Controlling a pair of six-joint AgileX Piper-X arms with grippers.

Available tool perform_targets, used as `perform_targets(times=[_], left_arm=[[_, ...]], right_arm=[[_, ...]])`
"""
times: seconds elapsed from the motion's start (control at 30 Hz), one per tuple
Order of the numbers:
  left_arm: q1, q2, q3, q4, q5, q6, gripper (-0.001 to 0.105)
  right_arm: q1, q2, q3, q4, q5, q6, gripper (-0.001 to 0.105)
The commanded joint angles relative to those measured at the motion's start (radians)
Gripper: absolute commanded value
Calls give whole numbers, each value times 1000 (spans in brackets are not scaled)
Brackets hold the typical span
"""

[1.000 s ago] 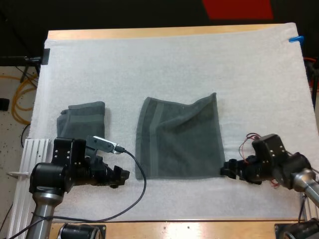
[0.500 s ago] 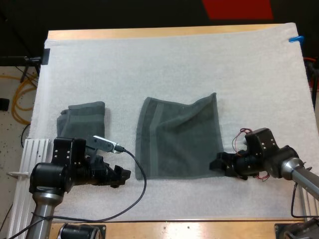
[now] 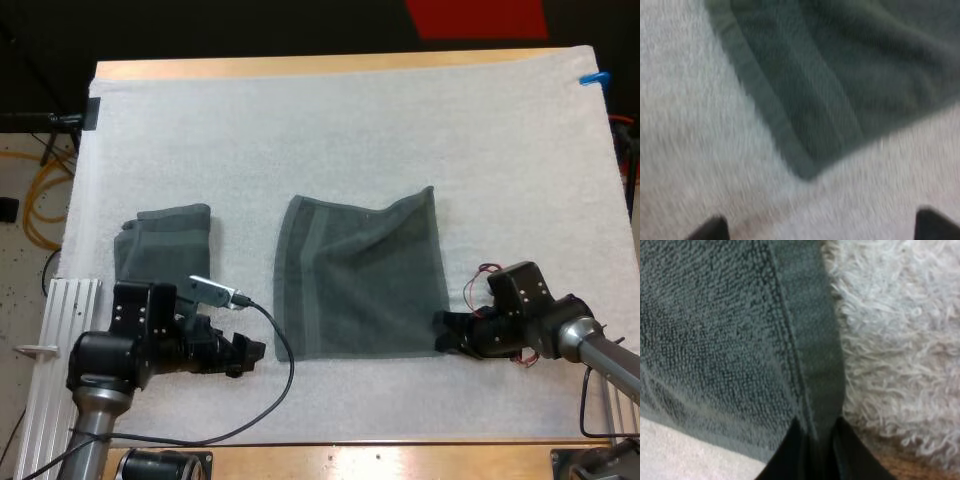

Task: Pick towel from pile fold and stack

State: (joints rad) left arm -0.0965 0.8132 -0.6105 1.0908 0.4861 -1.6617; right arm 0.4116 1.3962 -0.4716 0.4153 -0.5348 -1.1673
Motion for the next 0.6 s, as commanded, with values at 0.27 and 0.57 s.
perform_targets(times=[0.27,0.57], left_arm=[[-5,101,85,-173,106,-175,71],[-5,365,85,-298,106,-196,71]], right_arm=[[1,3,3,13,15,-23,0],[1,3,3,16,12,-25,0]])
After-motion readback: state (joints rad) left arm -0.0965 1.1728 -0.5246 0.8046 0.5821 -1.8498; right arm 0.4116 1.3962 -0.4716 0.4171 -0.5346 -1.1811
